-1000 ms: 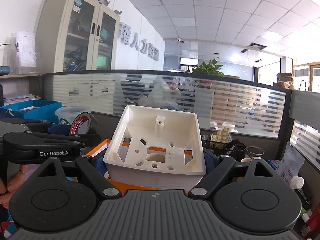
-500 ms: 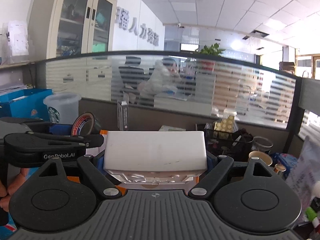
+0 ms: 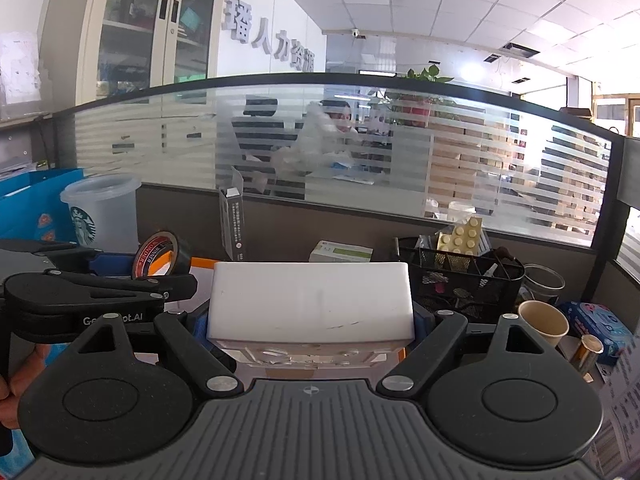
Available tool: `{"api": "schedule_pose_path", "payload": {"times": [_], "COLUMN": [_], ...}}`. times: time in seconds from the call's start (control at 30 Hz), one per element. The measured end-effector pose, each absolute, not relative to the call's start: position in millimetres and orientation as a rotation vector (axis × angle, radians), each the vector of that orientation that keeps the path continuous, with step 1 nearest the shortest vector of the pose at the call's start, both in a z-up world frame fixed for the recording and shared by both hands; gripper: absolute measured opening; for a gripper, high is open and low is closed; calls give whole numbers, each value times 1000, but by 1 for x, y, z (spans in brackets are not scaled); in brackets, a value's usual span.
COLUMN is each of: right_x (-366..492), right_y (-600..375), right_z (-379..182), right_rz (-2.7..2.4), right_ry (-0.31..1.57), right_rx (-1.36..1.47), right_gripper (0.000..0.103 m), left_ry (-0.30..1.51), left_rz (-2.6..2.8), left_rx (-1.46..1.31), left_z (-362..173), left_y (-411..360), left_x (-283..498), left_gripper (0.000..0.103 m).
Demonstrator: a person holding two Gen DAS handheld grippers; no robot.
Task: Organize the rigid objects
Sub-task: 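Lower the tape roll and white box into the orange box and open both grippers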
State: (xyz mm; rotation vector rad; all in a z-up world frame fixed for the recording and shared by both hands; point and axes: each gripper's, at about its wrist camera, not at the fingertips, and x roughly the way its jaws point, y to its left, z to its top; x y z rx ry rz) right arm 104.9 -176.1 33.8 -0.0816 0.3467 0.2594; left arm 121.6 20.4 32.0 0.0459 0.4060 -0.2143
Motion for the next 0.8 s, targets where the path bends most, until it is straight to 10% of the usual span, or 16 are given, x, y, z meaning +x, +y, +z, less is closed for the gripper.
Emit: {"api": "schedule_pose_path", "payload": {"times": [0.8], "right_x": [163], "right_y": [-170], "right_z": [11], "right_rz": [260], "right_ry": [436], "right_rx": [-64], "right_gripper": [83], "left_ry": [583], "left_rz": [-201], "left_rx": [67], "left_z": [-5], "left_y": [35], "left_x": [173], "left_gripper": [53]}}
